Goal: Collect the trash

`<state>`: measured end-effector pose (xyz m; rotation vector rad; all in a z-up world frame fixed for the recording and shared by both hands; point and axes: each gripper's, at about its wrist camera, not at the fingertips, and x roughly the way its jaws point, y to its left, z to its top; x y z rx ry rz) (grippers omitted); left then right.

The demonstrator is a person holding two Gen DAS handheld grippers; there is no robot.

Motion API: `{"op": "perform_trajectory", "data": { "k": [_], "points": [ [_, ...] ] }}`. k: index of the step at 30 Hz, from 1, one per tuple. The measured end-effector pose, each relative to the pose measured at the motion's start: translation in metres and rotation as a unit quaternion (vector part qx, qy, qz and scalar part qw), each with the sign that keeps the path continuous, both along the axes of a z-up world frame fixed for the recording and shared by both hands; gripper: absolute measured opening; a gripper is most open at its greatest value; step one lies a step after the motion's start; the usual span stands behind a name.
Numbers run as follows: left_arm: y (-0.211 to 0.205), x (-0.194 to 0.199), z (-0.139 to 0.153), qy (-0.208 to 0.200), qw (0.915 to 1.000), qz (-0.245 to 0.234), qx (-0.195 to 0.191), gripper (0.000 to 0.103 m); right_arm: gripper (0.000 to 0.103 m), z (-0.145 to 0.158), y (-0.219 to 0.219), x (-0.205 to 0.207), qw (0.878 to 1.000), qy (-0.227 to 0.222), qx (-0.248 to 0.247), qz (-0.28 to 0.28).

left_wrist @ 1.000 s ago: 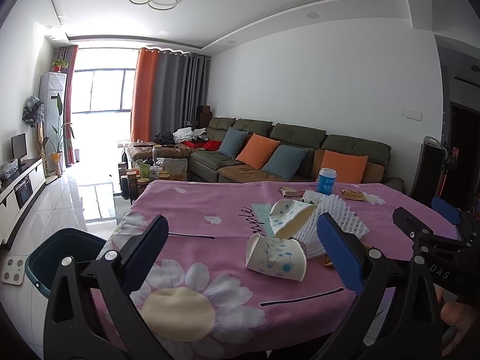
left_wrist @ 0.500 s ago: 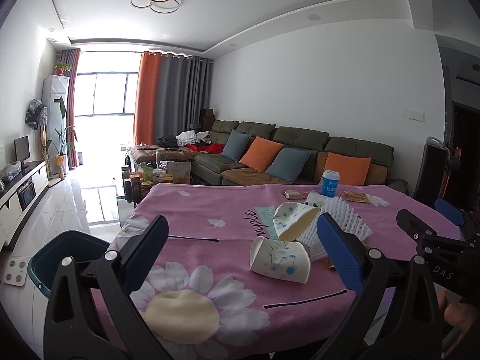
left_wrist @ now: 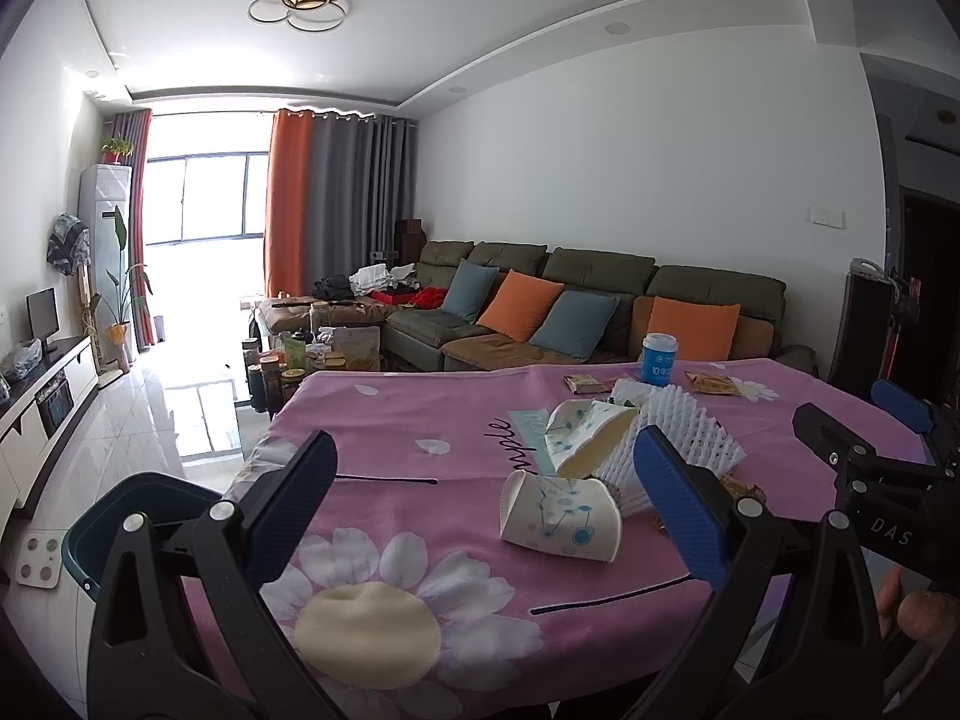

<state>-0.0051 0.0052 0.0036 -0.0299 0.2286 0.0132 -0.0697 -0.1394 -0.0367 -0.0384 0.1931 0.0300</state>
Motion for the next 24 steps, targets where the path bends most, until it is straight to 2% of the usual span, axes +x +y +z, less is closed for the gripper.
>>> {"op": "perform_trajectory", "data": {
  "k": [24],
  "points": [
    [-0.0009,-0.0030,0.0035,-0.010,0.9999,-0.001,0.008,0.097,0.096,0.0018,0.0032,0.0016,1.000,-0.006,-0.005,0.001]
  ]
}}
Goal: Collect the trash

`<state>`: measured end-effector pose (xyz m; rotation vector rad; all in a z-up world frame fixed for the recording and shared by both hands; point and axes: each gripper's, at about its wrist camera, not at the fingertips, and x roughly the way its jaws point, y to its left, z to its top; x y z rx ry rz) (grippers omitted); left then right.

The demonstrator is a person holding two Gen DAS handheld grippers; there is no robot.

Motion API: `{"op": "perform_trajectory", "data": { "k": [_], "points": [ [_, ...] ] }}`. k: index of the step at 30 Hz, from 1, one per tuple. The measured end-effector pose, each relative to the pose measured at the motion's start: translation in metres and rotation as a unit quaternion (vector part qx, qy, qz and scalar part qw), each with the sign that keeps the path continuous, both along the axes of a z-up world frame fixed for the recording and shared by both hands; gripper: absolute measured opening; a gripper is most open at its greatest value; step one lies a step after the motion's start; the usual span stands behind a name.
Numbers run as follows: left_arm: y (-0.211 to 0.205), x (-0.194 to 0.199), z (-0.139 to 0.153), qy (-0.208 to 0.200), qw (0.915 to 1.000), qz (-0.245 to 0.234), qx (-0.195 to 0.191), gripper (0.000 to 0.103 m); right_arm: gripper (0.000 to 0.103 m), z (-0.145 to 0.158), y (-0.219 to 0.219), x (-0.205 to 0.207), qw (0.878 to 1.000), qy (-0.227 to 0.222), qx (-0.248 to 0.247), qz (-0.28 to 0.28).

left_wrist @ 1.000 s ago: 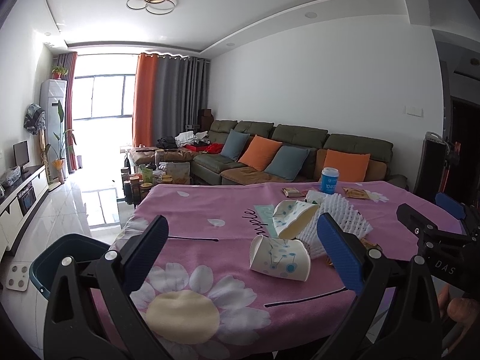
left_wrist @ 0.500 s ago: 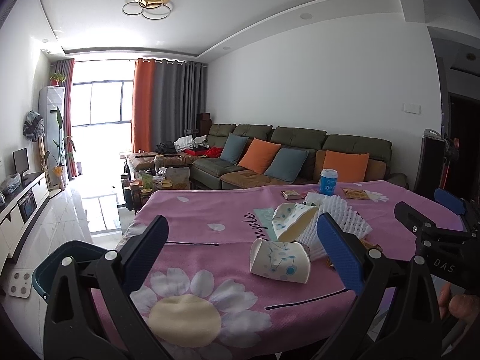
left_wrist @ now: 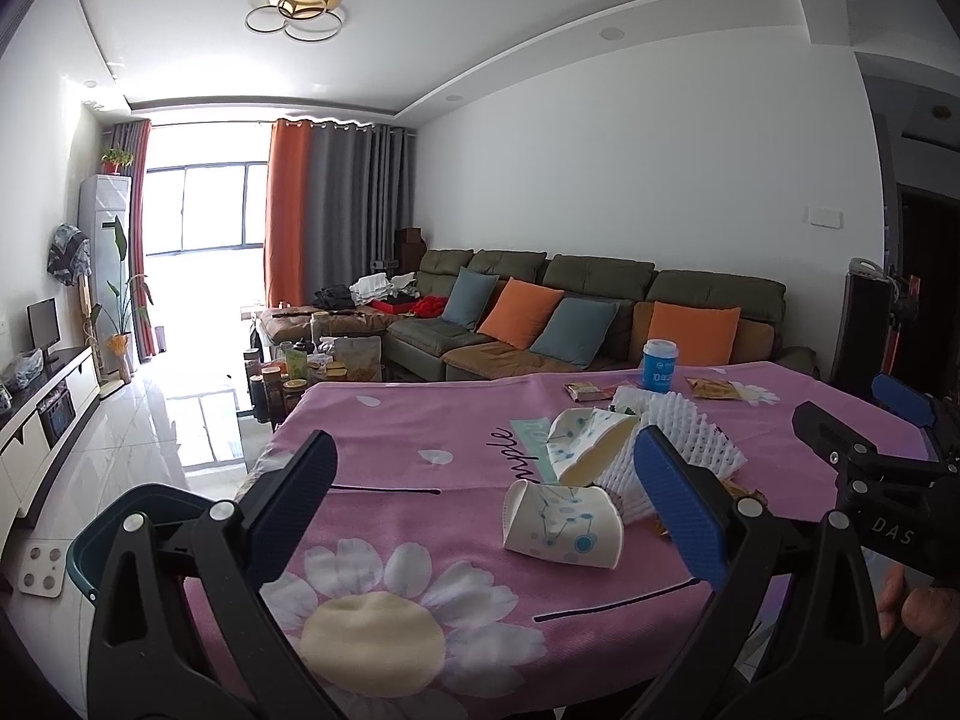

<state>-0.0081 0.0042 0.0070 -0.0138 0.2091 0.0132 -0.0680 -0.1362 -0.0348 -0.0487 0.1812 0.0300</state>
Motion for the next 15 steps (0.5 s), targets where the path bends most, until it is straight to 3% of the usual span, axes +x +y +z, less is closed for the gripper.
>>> {"op": "perform_trajectory", "data": {
  "k": [15],
  "points": [
    [0.0005,0.0010,0.0004,-0.004,1.0000,0.007,0.005,0.097,0.096,0.0001,0.0009,-0.0008,1.000,0.001,0.000,-0.002]
  ]
}}
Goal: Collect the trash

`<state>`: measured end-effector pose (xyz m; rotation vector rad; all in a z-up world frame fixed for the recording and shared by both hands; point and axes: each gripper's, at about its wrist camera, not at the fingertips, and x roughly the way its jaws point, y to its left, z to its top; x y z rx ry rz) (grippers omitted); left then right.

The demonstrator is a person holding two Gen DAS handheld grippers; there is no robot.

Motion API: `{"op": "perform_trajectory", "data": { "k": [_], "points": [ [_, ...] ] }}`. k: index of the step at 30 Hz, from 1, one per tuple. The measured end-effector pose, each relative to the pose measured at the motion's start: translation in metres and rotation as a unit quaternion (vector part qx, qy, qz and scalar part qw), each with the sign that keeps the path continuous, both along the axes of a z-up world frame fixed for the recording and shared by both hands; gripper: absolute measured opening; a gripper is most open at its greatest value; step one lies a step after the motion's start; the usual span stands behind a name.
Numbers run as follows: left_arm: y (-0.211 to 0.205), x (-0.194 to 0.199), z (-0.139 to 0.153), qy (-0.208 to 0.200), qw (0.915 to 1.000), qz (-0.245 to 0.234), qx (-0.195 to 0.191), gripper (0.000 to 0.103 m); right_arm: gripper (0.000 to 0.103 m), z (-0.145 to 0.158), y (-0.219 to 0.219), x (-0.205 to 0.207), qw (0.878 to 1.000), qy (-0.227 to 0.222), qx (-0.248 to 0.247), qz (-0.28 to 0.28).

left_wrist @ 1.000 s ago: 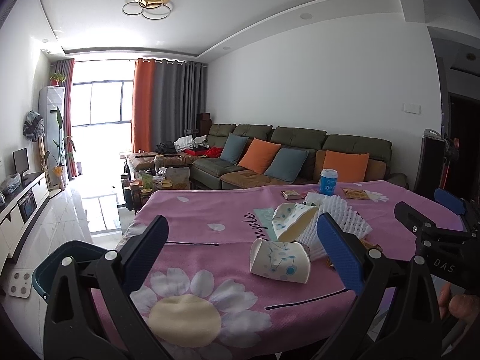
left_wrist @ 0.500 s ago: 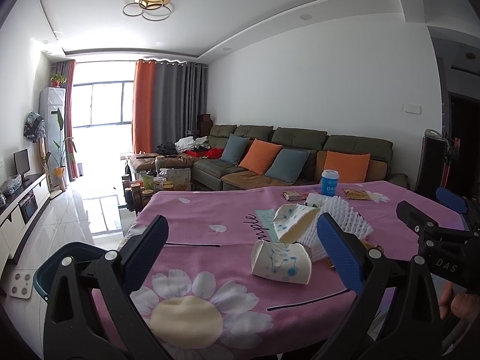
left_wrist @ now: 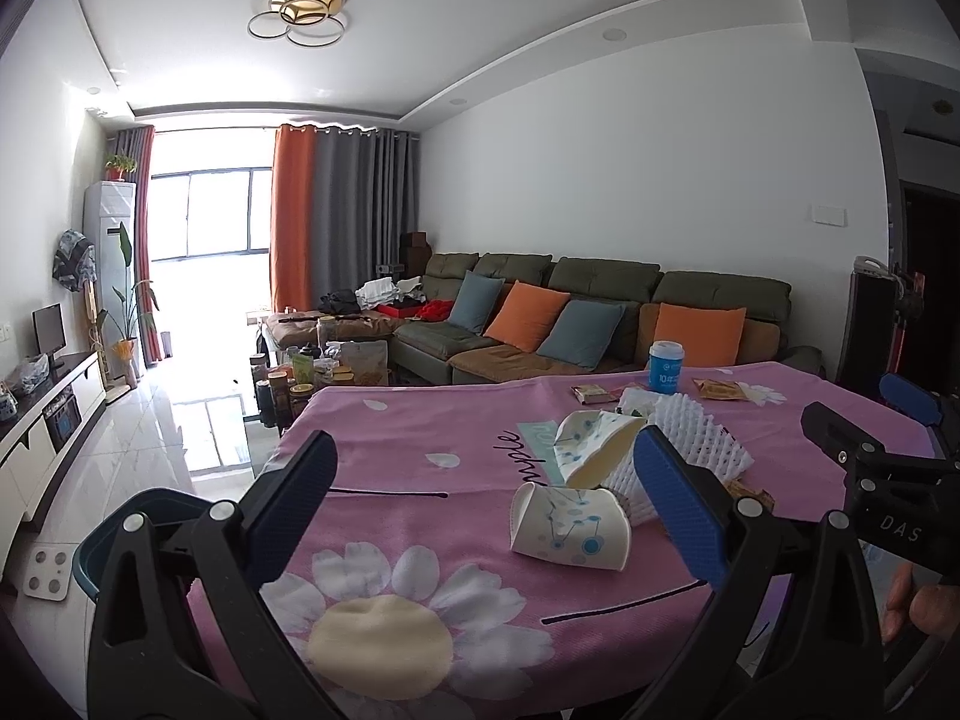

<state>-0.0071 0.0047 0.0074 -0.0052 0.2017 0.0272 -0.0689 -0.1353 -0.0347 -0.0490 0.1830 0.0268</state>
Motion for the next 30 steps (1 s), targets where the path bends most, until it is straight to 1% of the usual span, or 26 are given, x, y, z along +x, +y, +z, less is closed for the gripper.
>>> {"op": "perform_trajectory", "data": {
  "k": [6,17,30],
  "points": [
    [0.0018,0.0014,-0.0003,-0.002,1.0000,0.004,-0.006,0.098,0.096,0.0000,-0.0005,-0.0007,1.000,-0.001,0.001,-0.002],
    [0.0009,-0.0013,0.0004,-0.006,1.0000,0.004,-0.003,0.098,0.096,0.0018,-0.0066,-0.0037,1.000,-0.005,0.004,-0.004],
    [0.0004,-0.0032,0.0008,0.000,1.0000,0.001,-0.002,0.098,0.096,-0.0008,-0.0045,0.0016,1.000,0.012,0.003,0.002]
  ]
}}
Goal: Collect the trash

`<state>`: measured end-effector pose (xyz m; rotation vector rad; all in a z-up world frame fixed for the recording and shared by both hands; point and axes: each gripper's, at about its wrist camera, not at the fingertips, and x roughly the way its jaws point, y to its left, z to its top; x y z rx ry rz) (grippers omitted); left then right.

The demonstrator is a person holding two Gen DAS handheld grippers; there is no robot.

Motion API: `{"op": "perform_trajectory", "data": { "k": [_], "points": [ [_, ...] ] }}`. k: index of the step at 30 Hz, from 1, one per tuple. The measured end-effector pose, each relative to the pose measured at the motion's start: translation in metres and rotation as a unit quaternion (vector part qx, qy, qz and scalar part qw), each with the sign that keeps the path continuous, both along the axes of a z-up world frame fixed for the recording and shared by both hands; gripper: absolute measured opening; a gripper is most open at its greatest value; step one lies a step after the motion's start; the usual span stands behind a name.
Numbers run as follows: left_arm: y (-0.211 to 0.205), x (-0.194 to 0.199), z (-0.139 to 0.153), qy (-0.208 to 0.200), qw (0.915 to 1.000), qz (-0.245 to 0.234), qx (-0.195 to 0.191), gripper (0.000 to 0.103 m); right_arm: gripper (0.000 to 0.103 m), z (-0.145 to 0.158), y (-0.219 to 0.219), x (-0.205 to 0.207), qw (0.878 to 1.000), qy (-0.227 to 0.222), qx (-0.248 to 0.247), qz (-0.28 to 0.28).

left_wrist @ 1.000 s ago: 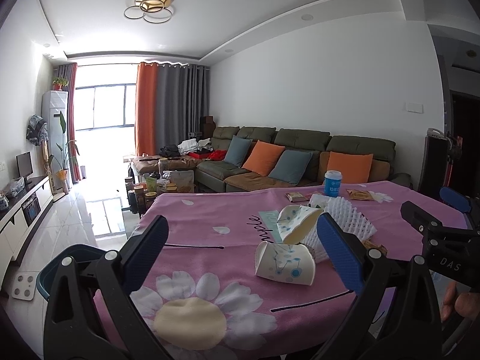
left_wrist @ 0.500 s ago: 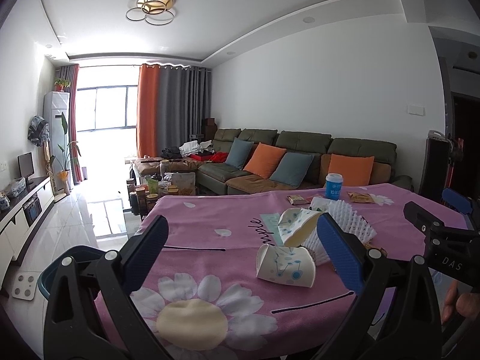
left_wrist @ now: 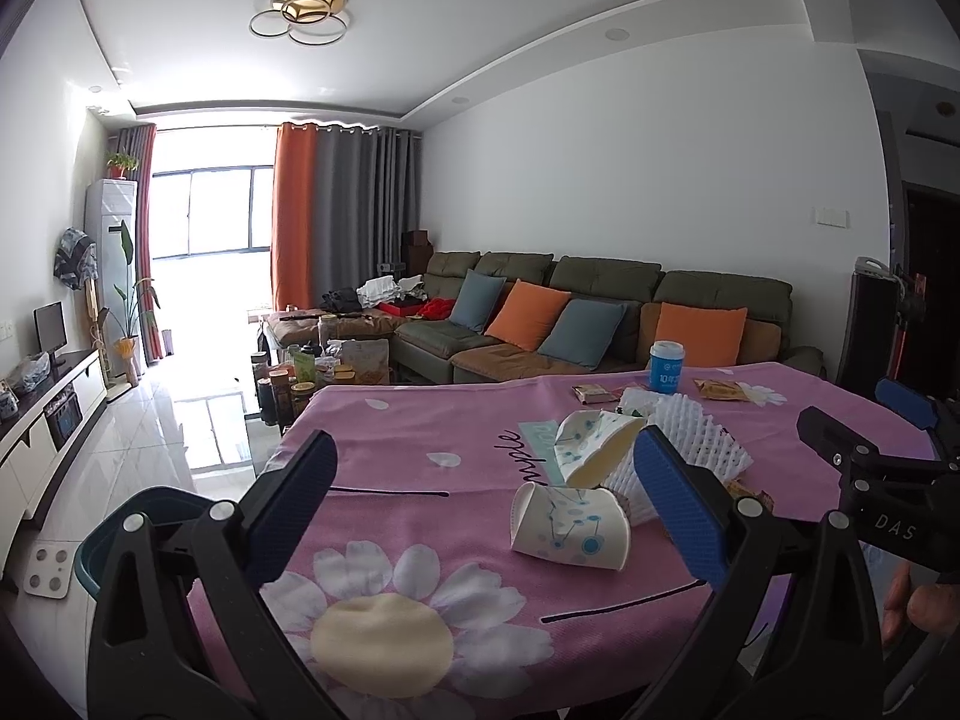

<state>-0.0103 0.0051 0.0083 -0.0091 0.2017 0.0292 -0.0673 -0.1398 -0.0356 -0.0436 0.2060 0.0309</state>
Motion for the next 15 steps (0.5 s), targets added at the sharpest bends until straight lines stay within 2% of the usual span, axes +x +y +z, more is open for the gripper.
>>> {"op": "perform_trajectory", "data": {
  "k": [8,15],
  "points": [
    [-0.002,0.007,0.000,0.009,0.9999,-0.008,0.000,0.098,0.096,-0.001,0.000,0.010,1.000,0.009,0.001,0.002],
    [-0.007,0.028,-0.006,0.030,0.9993,-0.023,-0.001,0.097,0.096,-0.005,-0.003,0.036,0.999,0.038,0.010,0.010]
  ]
}}
